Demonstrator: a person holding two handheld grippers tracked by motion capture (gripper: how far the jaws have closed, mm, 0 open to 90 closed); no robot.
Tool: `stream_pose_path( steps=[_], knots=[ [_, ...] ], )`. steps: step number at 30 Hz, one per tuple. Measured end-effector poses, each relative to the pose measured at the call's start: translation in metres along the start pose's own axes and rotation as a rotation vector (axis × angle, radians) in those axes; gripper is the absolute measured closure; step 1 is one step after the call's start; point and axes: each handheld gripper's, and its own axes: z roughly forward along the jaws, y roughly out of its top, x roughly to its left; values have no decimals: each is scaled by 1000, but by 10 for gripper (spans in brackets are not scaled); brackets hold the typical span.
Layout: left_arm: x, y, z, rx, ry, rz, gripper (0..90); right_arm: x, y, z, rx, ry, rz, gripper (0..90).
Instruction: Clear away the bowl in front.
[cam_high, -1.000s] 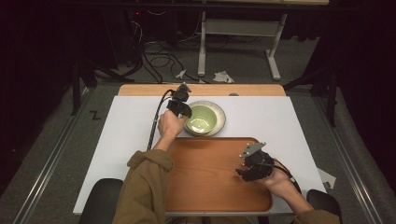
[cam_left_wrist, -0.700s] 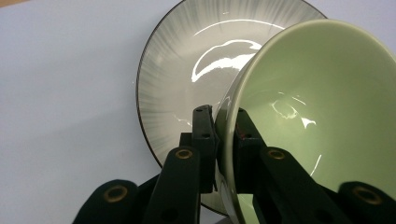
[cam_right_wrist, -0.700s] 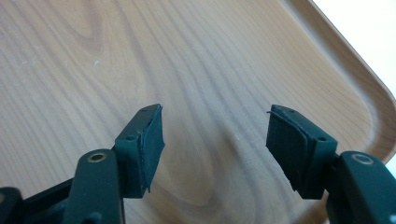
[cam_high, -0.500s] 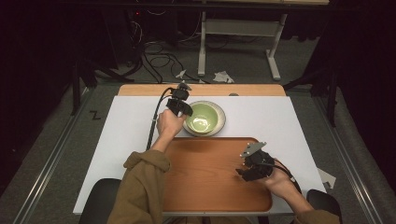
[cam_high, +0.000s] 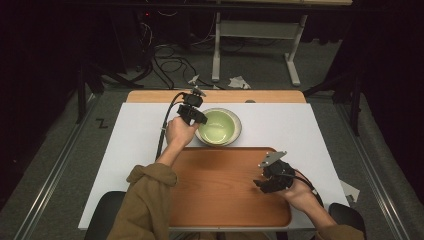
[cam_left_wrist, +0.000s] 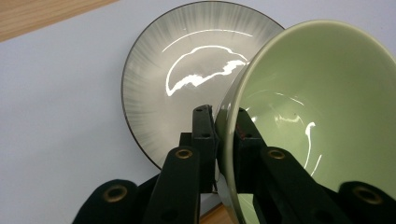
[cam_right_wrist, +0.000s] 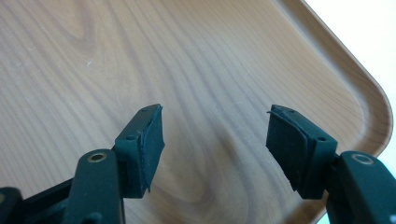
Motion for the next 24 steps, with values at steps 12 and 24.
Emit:
stream_pose_path(
  steps=[12, 24],
  knots=[
    [-14, -3, -9, -12, -40, 49, 827, 1, 0, 0, 9, 9, 8, 368],
    [-29, -5, -20, -10, -90, 104, 828, -1, 0, 1, 5, 8, 2, 368]
  ],
)
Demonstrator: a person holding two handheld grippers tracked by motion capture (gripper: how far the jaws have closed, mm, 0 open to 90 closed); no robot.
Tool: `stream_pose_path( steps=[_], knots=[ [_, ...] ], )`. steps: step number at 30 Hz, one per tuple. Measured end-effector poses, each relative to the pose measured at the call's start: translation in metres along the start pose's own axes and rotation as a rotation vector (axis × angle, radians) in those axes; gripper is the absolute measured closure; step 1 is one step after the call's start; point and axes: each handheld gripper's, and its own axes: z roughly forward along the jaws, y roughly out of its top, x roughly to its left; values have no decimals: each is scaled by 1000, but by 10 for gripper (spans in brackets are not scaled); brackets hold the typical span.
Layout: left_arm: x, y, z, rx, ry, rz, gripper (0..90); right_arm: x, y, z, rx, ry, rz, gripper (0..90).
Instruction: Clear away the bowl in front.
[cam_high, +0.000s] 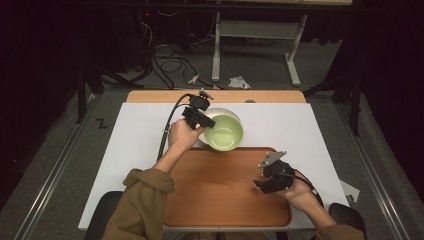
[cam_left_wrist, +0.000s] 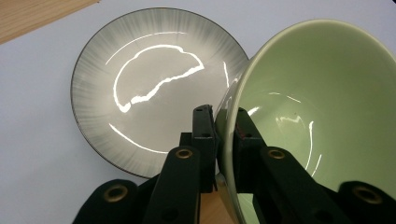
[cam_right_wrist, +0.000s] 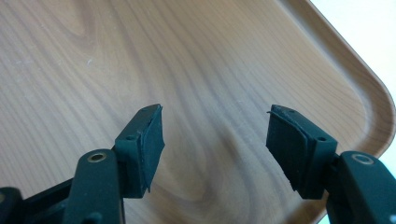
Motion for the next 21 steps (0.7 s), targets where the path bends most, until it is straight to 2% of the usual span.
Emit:
stream_pose_path(
  steps=[21],
  knots=[
    [-18, -5, -15, 4, -48, 52, 827, 0, 0, 0, -3, 1, 9, 368]
  ],
)
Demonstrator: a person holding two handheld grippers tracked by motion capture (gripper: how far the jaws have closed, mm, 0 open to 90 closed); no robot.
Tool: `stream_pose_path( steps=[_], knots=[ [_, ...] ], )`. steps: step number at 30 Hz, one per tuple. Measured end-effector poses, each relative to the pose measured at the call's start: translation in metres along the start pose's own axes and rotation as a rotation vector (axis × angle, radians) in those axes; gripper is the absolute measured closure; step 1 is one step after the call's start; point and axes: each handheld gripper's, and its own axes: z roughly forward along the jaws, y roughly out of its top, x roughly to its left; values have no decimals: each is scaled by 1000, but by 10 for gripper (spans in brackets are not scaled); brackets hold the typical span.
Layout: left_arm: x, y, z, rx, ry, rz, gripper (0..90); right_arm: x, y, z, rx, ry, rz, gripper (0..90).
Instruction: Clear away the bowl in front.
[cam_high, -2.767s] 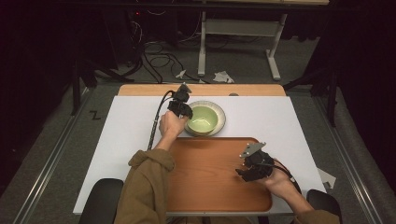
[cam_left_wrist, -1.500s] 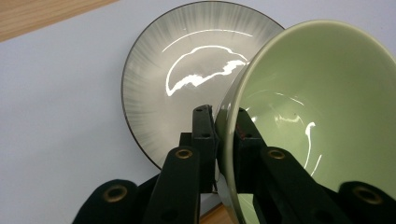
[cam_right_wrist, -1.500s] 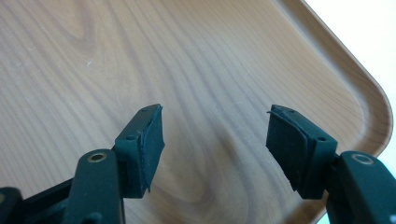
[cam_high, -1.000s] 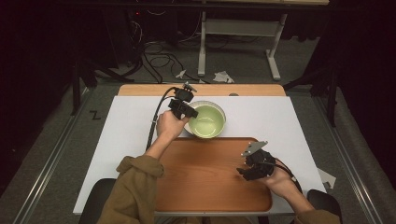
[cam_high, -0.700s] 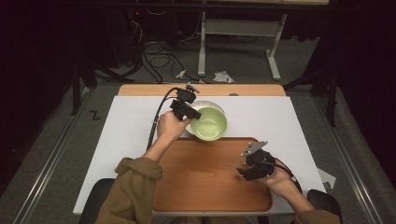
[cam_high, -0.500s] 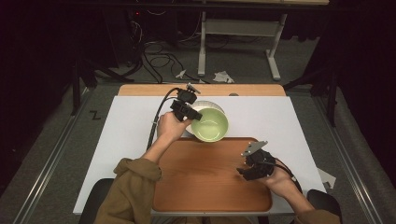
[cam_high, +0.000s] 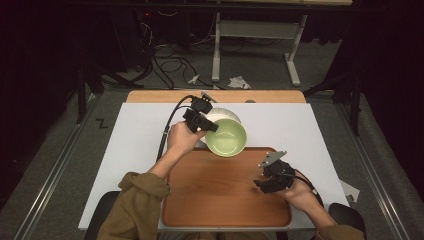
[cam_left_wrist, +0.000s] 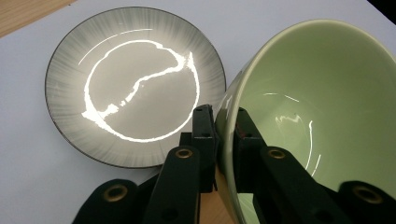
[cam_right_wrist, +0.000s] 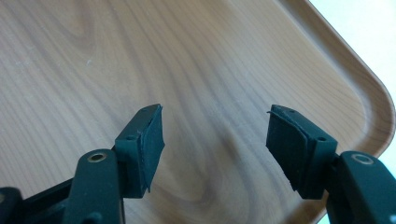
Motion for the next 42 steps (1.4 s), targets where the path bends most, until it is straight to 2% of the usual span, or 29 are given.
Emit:
stream_pose_path(
  steps=[9, 13, 17, 22, 26, 34, 42],
  knots=[
    [-10, -1, -10, -6, -33, 21, 826, 0, 0, 0, 3, 2, 2, 368],
    [-13, -3, -13, -3, -27, 33, 826, 0, 0, -1, 4, 0, -1, 368],
    [-16, -5, -16, -5, -44, 38, 826, 0, 0, 0, 5, -4, -4, 368],
    [-23, -12, -20, -18, -75, 52, 826, 0, 0, -1, 2, -2, -2, 368],
    [-30, -18, -25, -16, -85, 67, 826, 0, 0, 0, 2, 0, -11, 368],
    [-30, -27, -30, -13, -126, 65, 825, 0, 0, 0, 3, 0, -9, 368],
    [-35, -34, -30, 2, -137, 78, 825, 1, 0, -1, 1, -4, 0, 368]
  ],
)
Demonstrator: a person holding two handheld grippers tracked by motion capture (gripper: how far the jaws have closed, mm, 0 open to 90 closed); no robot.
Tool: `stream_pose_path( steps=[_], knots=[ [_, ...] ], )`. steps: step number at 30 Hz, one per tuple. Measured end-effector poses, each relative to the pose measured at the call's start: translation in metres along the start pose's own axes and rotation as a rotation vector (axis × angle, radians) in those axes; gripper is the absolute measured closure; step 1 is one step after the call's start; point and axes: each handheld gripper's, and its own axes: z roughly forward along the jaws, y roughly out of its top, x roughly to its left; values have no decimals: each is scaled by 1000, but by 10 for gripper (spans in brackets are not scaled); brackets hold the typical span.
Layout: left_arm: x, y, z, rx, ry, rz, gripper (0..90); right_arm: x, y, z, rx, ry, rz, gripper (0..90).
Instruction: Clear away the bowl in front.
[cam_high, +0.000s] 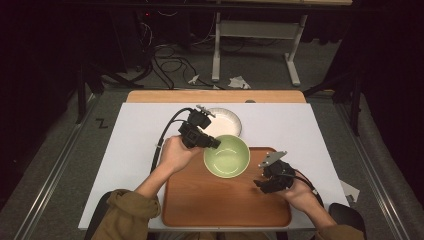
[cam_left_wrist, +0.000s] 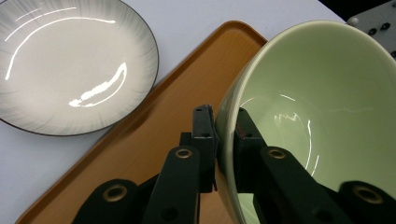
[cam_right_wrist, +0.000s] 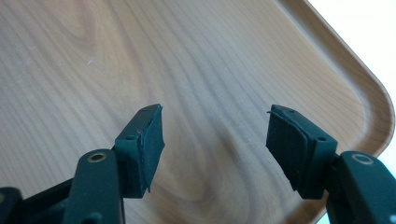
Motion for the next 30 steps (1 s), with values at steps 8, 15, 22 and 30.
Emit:
stream_pose_path(
  steps=[8, 15, 22, 30],
  knots=[
    [-2, -7, 3, 5, -16, -9, 824, -1, 0, -2, -9, 1, -3, 368],
    [-6, -13, 6, 13, -34, -9, 824, -1, 0, -1, -10, -3, 2, 368],
    [-7, -18, 9, 20, -41, -12, 823, 0, 0, -1, -10, 1, 4, 368],
    [-8, -25, 14, 36, -50, -14, 822, 0, 0, -1, -10, -3, 6, 368]
  ],
)
